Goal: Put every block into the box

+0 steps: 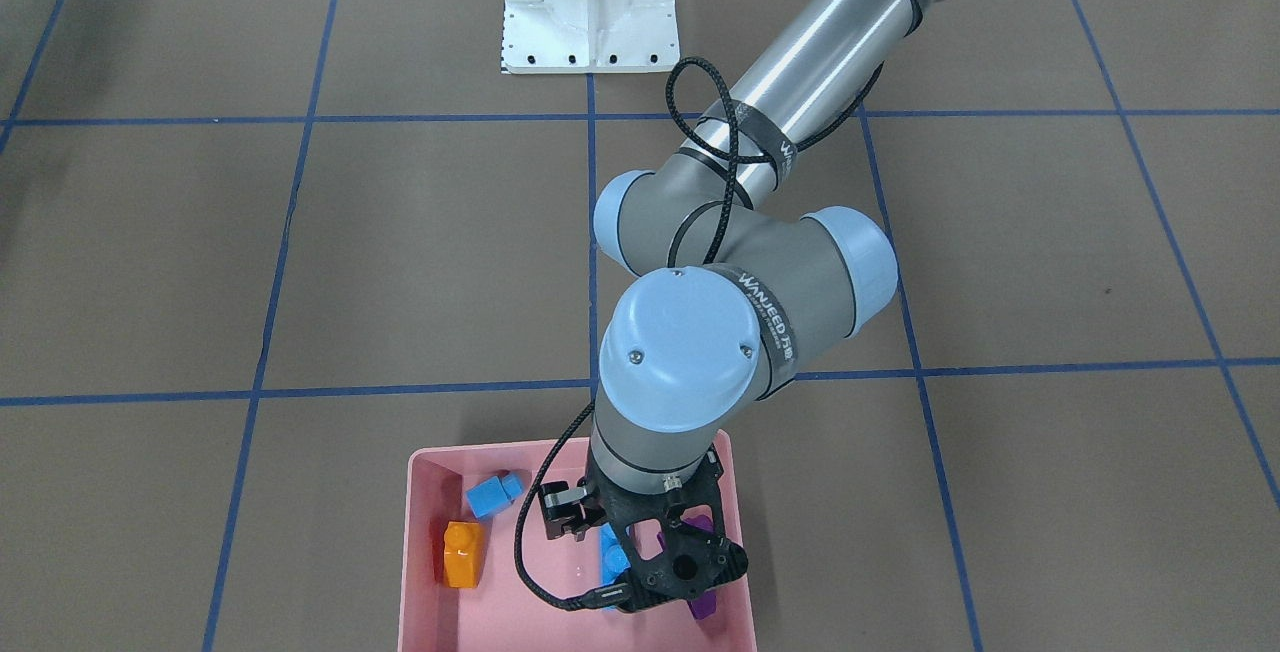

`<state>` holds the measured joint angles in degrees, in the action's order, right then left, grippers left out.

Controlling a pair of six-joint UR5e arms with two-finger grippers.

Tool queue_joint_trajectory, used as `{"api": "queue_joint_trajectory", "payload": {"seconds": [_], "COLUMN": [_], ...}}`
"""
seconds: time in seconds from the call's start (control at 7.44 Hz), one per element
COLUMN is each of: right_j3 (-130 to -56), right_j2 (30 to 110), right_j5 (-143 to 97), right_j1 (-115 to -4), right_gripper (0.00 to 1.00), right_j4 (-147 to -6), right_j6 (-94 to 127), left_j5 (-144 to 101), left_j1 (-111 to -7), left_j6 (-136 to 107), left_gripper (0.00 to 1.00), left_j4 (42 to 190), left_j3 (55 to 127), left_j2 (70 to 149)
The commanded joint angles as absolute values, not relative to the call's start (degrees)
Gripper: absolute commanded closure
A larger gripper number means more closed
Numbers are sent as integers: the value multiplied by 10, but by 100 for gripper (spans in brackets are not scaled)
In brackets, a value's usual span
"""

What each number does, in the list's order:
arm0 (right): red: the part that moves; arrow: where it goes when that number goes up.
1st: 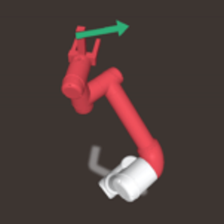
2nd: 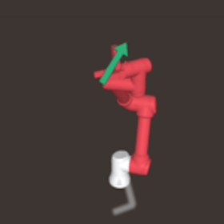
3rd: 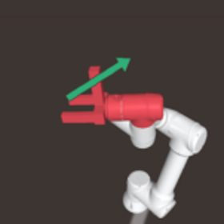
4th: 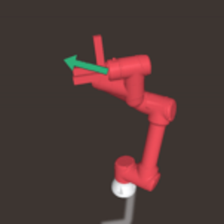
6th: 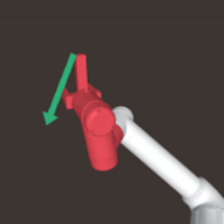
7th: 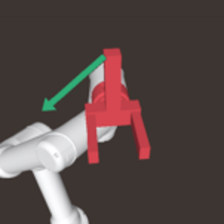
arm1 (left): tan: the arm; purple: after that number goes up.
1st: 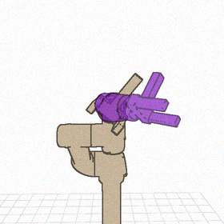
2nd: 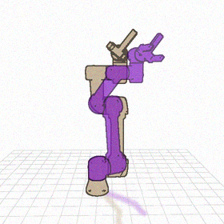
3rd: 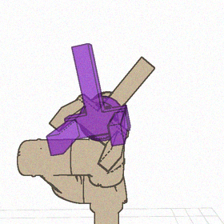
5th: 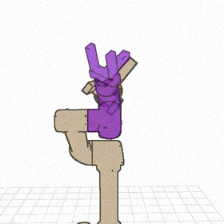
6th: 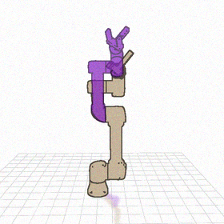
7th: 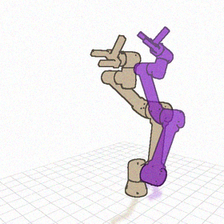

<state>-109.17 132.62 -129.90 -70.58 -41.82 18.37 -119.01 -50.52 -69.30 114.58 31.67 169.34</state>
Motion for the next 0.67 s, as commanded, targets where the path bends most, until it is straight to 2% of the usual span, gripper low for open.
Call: {"api": "queue_joint_trajectory", "payload": {"seconds": [0.0, 0.27, 0.54], "right_j3": [-1091, -1082, -1024], "right_j2": [1326, 1326, 1332], "right_j5": [-1299, -1298, -1298], "right_j1": [-706, -706, -705], "right_gripper": [0, 0, 0], "right_j4": [-416, -412, -336], "right_j6": [184, 184, 185], "left_j5": [-1194, -1197, -1225], "left_j1": [-501, -495, -497], "left_j6": [-690, -639, -574], "left_gripper": [0, 0, 0], "left_j4": [1146, 1123, 981], "left_j3": [322, 388, 539], "left_j2": [1694, 1665, 1589]}}
